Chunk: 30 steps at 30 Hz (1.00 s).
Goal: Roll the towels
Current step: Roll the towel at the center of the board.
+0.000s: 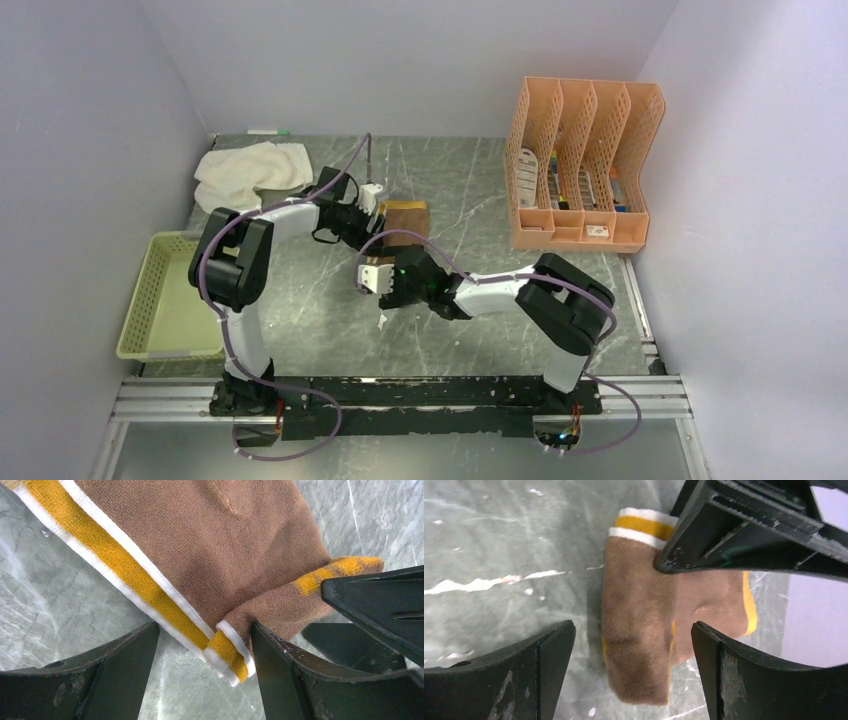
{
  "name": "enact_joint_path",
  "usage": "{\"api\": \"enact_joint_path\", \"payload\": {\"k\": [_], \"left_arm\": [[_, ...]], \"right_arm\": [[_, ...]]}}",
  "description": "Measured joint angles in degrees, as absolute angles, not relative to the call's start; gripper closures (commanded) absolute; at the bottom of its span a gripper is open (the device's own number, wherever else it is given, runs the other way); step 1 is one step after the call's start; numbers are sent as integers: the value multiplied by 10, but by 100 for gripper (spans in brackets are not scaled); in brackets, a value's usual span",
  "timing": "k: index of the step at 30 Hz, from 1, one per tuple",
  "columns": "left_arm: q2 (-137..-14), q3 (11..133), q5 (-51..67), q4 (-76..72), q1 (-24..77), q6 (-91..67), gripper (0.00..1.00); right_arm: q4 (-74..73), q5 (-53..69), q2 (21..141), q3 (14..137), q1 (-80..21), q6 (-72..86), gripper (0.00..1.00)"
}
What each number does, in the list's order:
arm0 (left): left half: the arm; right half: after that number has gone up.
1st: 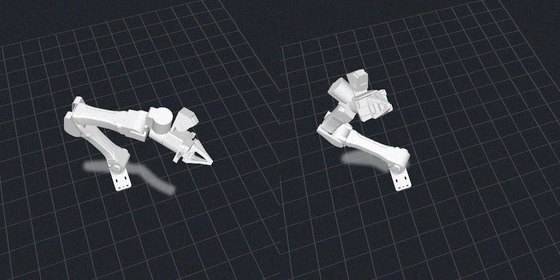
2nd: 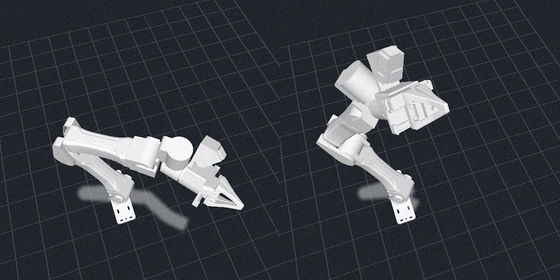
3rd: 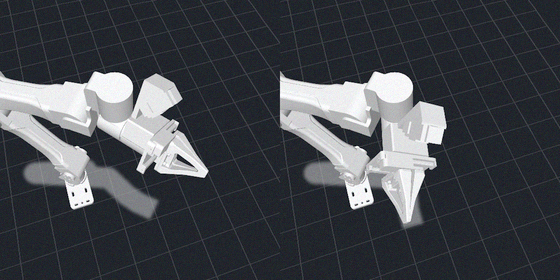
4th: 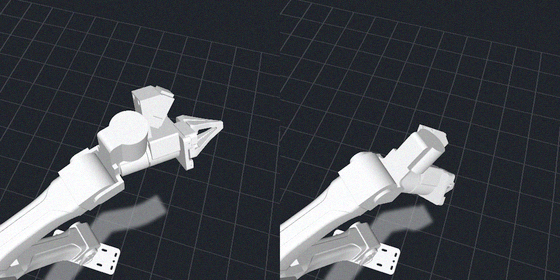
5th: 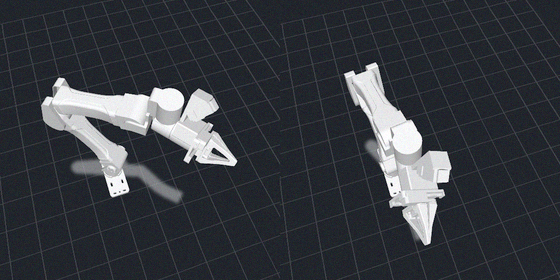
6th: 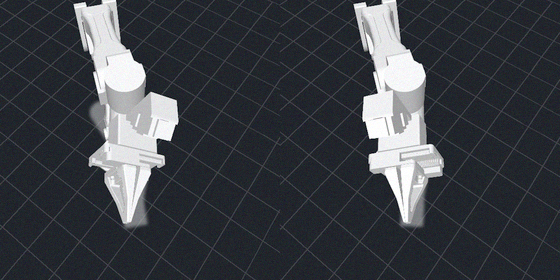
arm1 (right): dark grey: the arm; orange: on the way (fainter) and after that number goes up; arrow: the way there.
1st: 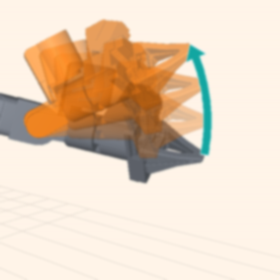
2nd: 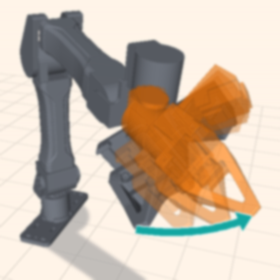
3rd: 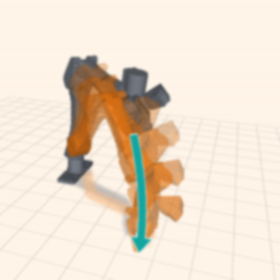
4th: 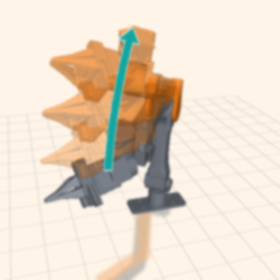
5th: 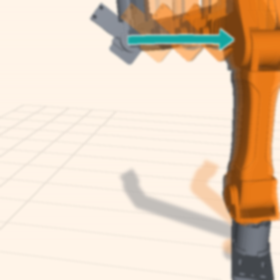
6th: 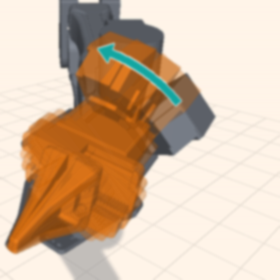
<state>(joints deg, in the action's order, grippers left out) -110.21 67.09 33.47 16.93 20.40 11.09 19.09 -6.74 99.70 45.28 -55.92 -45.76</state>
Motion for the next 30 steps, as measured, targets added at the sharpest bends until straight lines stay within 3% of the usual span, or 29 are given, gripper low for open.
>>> {"api": "enact_joint_path", "payload": {"k": [11,19,23,30], "left_arm": [[-1110,678,350,175,201,111,18],[-1115,681,363,175,198,110,18],[-1117,682,376,174,192,109,18],[-1110,653,463,163,133,72,16]], "right_arm": [[265,-119,1065,481,-561,-476,35],[262,-115,1089,492,-559,-465,74],[242,-94,1093,501,-553,-452,98],[201,56,1058,505,-484,-387,100]]}}
